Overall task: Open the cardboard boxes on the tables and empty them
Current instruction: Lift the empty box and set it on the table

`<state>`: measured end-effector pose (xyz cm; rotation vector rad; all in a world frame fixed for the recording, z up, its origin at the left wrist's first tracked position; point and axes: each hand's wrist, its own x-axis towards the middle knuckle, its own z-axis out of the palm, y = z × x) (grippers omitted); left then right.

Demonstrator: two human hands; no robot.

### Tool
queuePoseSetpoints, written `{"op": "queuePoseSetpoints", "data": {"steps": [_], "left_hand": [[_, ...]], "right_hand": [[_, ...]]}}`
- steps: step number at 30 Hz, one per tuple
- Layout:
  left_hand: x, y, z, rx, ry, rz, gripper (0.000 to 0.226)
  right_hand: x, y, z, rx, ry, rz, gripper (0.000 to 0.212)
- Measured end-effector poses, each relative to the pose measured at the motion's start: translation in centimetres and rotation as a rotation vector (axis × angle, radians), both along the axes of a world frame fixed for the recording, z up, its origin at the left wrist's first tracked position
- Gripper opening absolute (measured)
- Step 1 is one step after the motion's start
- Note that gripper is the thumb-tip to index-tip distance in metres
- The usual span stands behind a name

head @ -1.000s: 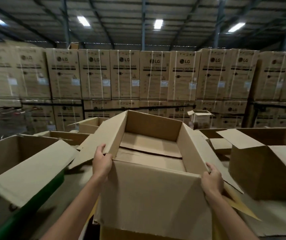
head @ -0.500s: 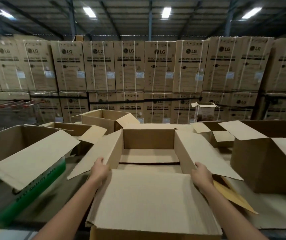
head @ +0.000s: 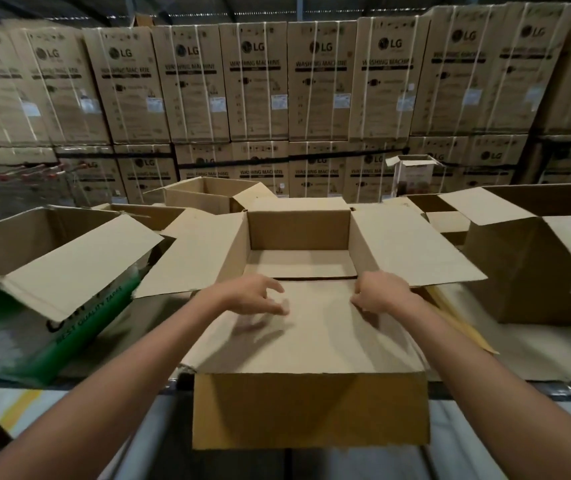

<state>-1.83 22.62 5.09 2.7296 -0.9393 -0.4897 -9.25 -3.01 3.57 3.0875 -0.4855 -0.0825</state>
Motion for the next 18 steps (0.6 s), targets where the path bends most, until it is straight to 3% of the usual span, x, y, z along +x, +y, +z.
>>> {"op": "queuePoseSetpoints", "data": {"steps": [5, 8, 10, 14, 18], "left_hand": [[-4.6, -2.0, 0.6, 0.152, 0.221, -0.319, 0.099], [-6.7, -3.1, -0.6, 0.345, 0.045, -0.366, 0.113], [-6.9, -3.3, -0.6, 0.317, -0.026, -0.382, 0.100], [-4.7, -3.0, 2.8, 0.043, 0.112, -0.345, 0.059], [-2.1, -4.0, 3.7, -0.082, 0.111, -0.328, 0.052]], "right_hand": [[-1.2, 0.1, -0.3, 0.052, 0.156, 0.121, 0.045], [-1.6, 0.3, -0.3, 0.090, 0.181, 0.177, 0.050], [-1.8, 0.5, 0.1, 0.114, 0.229, 0.203, 0.051], [-1.6, -0.1, 1.6, 0.318, 0.300, 0.200, 0.037], [-1.6, -0.2, 4.2, 0.529, 0.305, 0.118, 0.028]]}}
